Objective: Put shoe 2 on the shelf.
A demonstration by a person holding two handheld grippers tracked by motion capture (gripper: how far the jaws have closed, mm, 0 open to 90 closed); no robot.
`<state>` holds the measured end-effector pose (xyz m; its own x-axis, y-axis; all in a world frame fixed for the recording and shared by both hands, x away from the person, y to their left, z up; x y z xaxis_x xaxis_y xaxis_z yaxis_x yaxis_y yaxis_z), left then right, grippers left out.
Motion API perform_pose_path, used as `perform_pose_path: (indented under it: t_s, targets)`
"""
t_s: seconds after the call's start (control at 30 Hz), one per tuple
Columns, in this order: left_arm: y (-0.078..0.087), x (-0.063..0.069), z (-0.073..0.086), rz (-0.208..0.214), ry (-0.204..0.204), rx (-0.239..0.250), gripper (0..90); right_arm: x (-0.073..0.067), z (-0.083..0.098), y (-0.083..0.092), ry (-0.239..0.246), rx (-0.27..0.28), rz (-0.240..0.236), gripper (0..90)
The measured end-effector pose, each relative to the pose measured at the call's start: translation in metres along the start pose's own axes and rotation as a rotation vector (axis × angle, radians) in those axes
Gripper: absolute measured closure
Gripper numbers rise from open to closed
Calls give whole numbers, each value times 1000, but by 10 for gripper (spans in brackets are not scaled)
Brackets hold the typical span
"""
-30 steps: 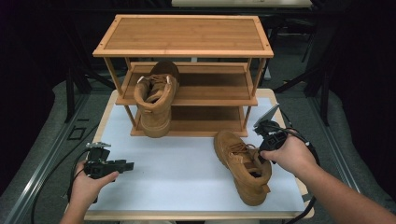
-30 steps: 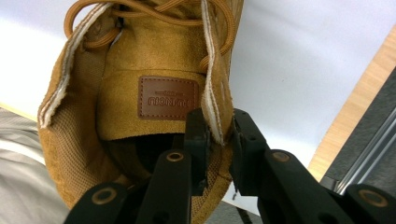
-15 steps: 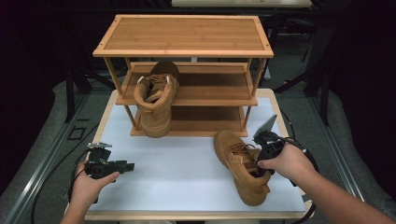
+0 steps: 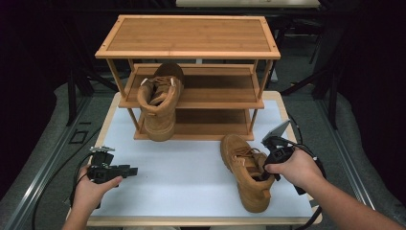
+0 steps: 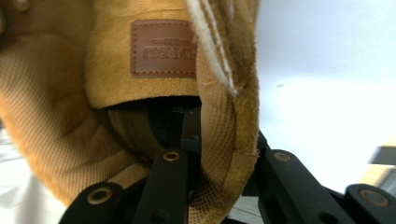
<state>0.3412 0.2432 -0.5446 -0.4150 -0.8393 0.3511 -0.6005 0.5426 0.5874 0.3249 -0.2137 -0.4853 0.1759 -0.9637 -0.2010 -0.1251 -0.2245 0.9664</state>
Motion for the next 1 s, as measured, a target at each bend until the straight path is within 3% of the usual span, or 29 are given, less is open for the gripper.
perform_pose_path:
  t_s: [0.07, 0.1, 0.13, 0.33, 0.67, 1.0]
  targets:
    - [0, 0, 0, 1, -2, 0, 542, -2, 0, 0, -12, 11, -15, 782]
    - [0, 0, 0, 1, -3, 1, 542, -5, -1, 1, -24, 22, -38, 784]
    - [1, 0, -1, 1, -5, 1, 543, -6, -3, 4, -36, 31, -89, 787]
    - [2, -2, -1, -3, -1, 5, 543, -14, -8, 18, -102, 52, -205, 790]
    - [4, -2, -1, -5, 5, 10, 543, -38, -9, 48, -67, 78, -245, 791]
    - [5, -3, -2, -3, 10, 15, 543, -54, -14, 99, -41, 119, -259, 791]
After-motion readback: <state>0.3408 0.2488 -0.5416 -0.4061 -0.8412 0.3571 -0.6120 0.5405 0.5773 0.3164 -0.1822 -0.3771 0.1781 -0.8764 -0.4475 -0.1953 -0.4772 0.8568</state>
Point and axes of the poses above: each handheld gripper's, and its own axes: y roughly backward along the jaws, z roughly out of its underside, x roughly to its right, the point moved 6 cm from there along -y, roughly forward along the jaws, and after that the axes turned 13 degrees about x, right-handed, at the moved point
